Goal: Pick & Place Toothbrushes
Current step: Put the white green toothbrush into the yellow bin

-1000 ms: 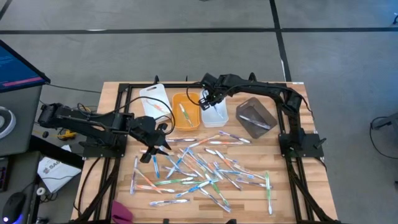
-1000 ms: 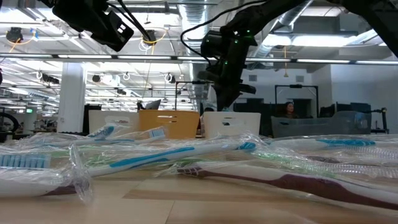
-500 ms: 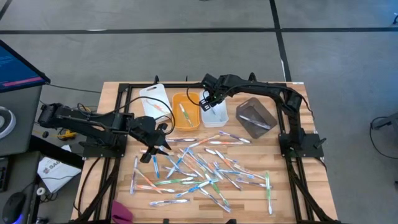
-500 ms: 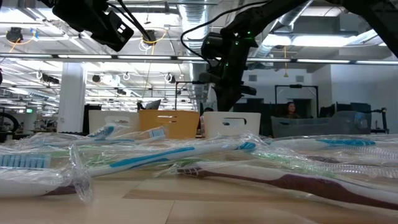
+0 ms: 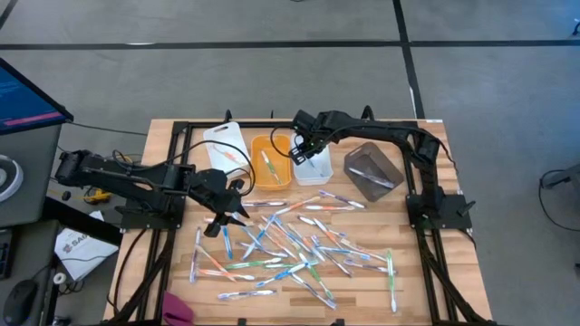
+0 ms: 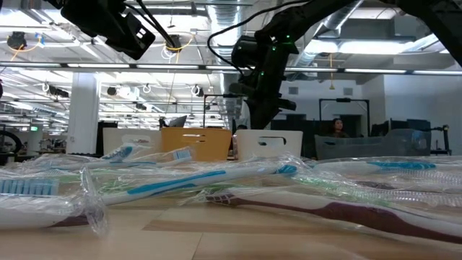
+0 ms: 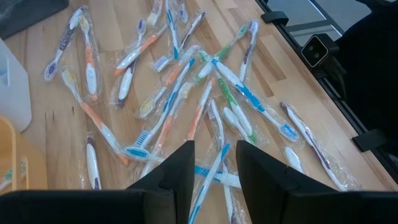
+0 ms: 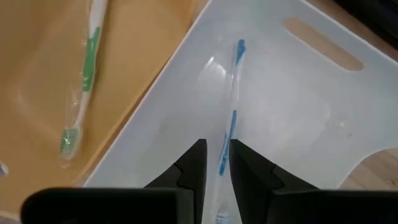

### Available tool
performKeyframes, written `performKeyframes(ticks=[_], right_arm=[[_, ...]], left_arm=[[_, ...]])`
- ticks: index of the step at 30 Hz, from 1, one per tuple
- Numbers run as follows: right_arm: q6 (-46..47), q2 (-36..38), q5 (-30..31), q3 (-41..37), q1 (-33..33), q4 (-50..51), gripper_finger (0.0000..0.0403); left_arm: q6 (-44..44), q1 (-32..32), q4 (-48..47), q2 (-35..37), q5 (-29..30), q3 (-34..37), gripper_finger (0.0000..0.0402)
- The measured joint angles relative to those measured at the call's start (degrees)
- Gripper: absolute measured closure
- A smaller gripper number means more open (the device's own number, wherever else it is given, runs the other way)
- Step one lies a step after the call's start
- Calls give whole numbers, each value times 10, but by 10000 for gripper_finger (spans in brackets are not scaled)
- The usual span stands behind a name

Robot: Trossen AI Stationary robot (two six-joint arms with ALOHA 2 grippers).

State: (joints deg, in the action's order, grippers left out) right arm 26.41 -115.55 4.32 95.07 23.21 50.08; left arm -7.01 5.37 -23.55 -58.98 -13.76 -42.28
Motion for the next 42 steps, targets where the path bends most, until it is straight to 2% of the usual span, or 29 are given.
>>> performKeyframes(ticks=[5, 12, 19, 26, 30, 33, 38, 42], right_arm=[[-1, 0, 0, 1, 1, -2, 340], [-68, 19, 5, 31, -1, -10, 340], [-161, 103, 11, 36, -71, 24, 339], [-139, 177, 149, 36, -228, 114, 339], [-86, 188, 244, 36, -316, 134, 339], [-63, 184, 297, 36, -358, 126, 339], [-81, 152, 302, 36, -388, 66, 339], [-149, 122, 295, 35, -400, 33, 339]], left_arm=[[0, 0, 0, 0, 0, 0, 291], [0, 0, 0, 0, 0, 0, 291], [21, 0, -2, 0, 0, 0, 291], [35, 0, -12, 0, 0, 1, 291], [35, 0, -14, 0, 0, 14, 291], [35, 0, -11, 0, 0, 20, 291], [35, 0, -8, 2, 0, 20, 291], [35, 0, -6, 7, 0, 20, 291]])
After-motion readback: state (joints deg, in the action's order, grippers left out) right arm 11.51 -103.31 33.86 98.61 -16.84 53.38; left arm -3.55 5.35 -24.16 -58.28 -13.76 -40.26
